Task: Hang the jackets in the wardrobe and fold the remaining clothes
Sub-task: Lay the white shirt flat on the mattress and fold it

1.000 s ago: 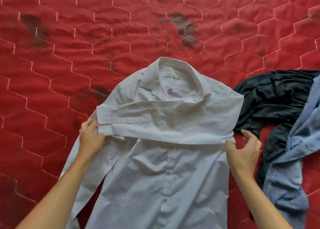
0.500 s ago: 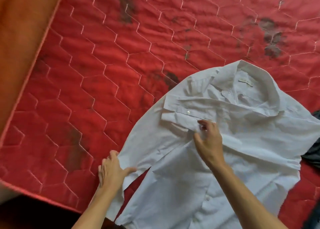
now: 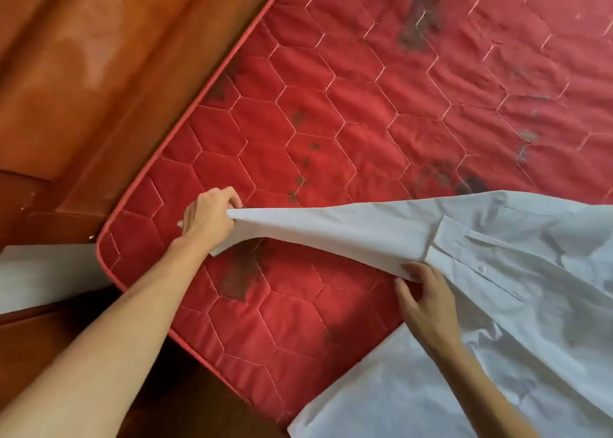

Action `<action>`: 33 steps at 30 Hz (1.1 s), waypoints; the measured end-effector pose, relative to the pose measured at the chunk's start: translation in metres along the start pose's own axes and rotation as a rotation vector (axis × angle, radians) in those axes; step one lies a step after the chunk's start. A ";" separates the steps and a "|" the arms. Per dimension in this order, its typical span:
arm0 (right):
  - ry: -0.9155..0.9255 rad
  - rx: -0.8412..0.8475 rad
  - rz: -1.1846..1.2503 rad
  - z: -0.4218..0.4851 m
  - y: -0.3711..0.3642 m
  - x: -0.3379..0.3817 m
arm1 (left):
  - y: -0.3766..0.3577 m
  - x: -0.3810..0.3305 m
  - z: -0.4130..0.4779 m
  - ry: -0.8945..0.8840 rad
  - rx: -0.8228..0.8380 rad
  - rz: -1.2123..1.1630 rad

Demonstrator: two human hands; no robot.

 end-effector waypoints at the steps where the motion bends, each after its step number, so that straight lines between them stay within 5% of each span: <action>1: 0.017 0.017 0.009 0.005 -0.005 0.010 | 0.007 0.010 0.008 0.020 -0.008 0.057; 4: 0.094 0.114 0.060 0.018 -0.024 0.046 | 0.017 0.050 0.022 0.146 0.019 -0.012; 8: 0.192 0.234 0.108 0.028 -0.041 0.094 | 0.024 0.064 0.031 0.248 0.119 -0.415; 16: 0.385 0.333 0.359 0.013 -0.008 0.191 | 0.030 -0.109 -0.006 0.022 0.508 -0.859; 19: 0.353 0.161 0.465 0.012 0.038 0.183 | 0.005 -0.187 -0.039 -0.011 0.667 -1.023; 24: -0.011 -0.185 0.503 0.010 0.131 0.064 | -0.041 -0.279 -0.086 -0.008 0.907 -1.074; 28: -0.200 -0.350 0.589 -0.008 0.200 -0.041 | -0.081 -0.322 -0.115 -0.039 0.785 -1.087; 33: -0.461 -0.489 1.152 -0.042 0.256 -0.164 | -0.123 -0.307 -0.114 -0.048 0.376 -0.985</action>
Point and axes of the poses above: each hand's wrist, its own z-axis towards the middle knuckle, its own y-axis out of the back of the hand, x = y × z, the point moved 6 cm from there along z, towards the middle knuckle, and after that the axes turned 13 degrees about -z, right-handed, at the moved point
